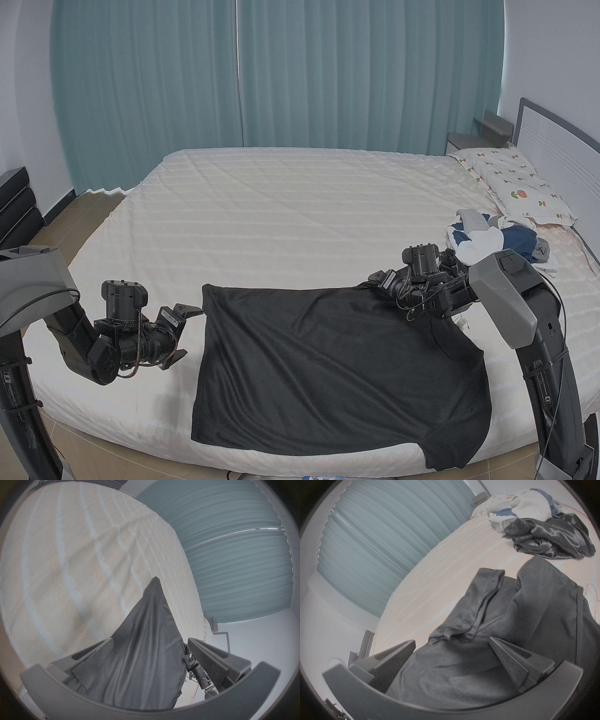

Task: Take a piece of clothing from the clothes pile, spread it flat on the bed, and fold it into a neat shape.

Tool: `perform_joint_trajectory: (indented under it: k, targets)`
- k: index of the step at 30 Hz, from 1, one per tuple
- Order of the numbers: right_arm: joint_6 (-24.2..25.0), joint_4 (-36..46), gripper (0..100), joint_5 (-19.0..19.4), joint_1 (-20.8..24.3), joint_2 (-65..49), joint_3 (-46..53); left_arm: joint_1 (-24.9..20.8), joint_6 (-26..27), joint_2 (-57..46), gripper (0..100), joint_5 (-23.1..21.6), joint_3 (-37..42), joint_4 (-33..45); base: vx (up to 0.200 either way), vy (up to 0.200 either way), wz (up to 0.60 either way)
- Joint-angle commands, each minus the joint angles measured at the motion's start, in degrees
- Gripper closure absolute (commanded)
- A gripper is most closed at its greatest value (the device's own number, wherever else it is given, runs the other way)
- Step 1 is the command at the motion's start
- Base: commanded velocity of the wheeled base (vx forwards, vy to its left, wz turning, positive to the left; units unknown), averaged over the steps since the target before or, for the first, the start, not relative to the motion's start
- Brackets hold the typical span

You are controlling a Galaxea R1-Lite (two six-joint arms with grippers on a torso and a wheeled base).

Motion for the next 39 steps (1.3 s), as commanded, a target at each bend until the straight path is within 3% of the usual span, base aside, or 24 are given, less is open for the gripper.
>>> perform_joint_trajectory:
  k: [1,13,17,19,20,21,23,29,37,39]
  targets:
    - [0.03,0.03,0,0.18,0.03,1.56,-3.03,-0.01,0.12,0.4,0,0.07,-0.01,-0.02,0.0,0.0,0.0]
    - [0.91,8.2,0,0.45,0.38,7.88,-13.74,-0.01,-0.06,0.4,0,0.07,-0.01,-0.02,0.0,0.0,0.0]
    - [2.14,6.88,0,0.8,0.38,7.27,-13.74,-0.01,-0.06,0.4,0,0.07,-0.09,-0.02,0.0,0.0,0.0]
    - [4.6,-3.05,0,3.7,0.38,7.09,-13.74,-0.01,-0.06,0.4,0,0.07,-0.01,-0.02,0.0,0.0,0.0]
    - [4.77,-3.75,0,3.79,0.38,7.18,-13.74,-0.01,-0.06,0.4,0,0.07,-0.01,-0.02,0.0,0.0,0.0]
    - [5.48,-13.59,0,5.19,0.38,7.71,-13.74,-0.01,-0.06,0.4,0,0.16,-0.01,-0.02,0.0,0.0,0.0]
    - [5.48,-19.66,0,7.21,0.29,7.44,-13.74,-0.01,-0.06,0.4,0,0.16,-0.01,-0.02,0.0,0.0,0.0]
    - [5.48,-22.21,0,10.29,-0.15,5.34,-13.74,-0.01,-0.06,0.4,0,0.51,-0.01,-0.02,0.0,0.0,0.0]
    - [4.69,-21.06,0,9.5,0.38,7.53,-13.74,-0.01,-0.06,0.4,0,0.51,-0.01,-0.02,0.0,0.0,0.0]
    - [4.42,-18.78,0,7.57,0.29,7.09,-13.74,-0.01,-0.06,0.4,0,0.51,-0.01,-0.02,0.0,0.0,0.0]
